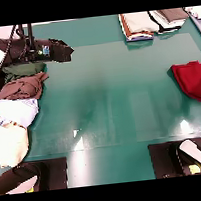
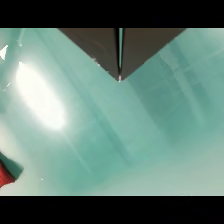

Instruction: Fold the shirts.

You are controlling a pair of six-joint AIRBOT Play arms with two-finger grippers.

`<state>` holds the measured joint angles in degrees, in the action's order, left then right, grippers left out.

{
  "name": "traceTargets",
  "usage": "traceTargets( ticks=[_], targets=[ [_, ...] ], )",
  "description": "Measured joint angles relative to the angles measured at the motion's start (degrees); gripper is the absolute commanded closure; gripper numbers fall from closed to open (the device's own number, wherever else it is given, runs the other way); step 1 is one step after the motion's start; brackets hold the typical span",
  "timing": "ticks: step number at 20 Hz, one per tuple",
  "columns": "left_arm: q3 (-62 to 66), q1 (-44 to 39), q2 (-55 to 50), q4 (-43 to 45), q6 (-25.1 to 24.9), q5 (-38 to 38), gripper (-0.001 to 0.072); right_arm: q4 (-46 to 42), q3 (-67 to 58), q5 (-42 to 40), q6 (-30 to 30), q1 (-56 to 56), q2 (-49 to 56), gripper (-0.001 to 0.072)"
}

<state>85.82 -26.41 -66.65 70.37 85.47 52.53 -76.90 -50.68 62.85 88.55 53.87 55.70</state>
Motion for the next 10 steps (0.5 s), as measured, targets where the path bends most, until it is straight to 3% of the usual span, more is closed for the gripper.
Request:
traceTargets(
  ticks=[1,2,3,7,10],
  targets=[
    [0.0,0.0,0.0,0.0,0.0,0.1,0.068,-1.1,1.1,0.5,0.1,-0.9,-0.9,0.0316],
    [0.0,0.0,0.0,0.0,0.0,0.3,0.068,-2.3,1.9,1.0,0.1,-1.8,-1.5,0.021],
    [0.0,0.0,0.0,0.0,0.0,0.7,0.068,-4.1,2.4,1.4,0.2,-2.7,-2.2,0.0182],
    [0.0,0.0,0.0,0.0,-0.2,1.2,0.068,-14.3,0.0,4.7,0.3,-5.0,-3.5,0.0184],
    [0.0,0.0,0.0,0.1,-0.3,1.3,0.068,-15.1,-5.5,7.0,0.3,-6.9,-3.8,0.0185]
  ],
)
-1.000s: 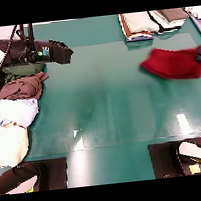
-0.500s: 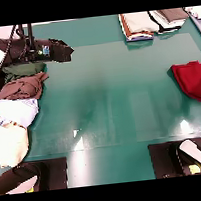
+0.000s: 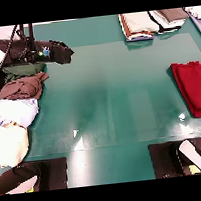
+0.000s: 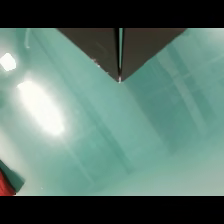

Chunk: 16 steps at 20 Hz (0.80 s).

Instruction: Fold the shirts.

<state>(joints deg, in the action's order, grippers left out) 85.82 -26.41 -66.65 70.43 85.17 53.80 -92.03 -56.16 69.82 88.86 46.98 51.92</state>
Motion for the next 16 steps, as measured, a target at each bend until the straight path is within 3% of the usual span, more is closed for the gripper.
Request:
traceTargets(
  ticks=[6,7,9,16],
  targets=[
    [0.0,0.0,0.0,0.0,-0.1,-0.3,0.068,12.8,-9.5,0.8,0.1,-16.6,-0.2,0.0212],
    [0.0,0.0,0.0,0.0,-0.1,-0.5,0.0679,14.0,-10.4,0.4,0.0,-21.0,-0.2,0.0312],
    [0.0,0.0,0.0,-0.1,-0.1,-0.8,0.0679,15.4,-11.6,-0.9,0.0,-29.6,-0.2,0.0686],
    [0.0,0.0,0.0,-0.2,-0.1,-1.5,0.0679,16.7,-12.7,-4.8,0.1,-51.7,-0.2,0.0696]
  ],
)
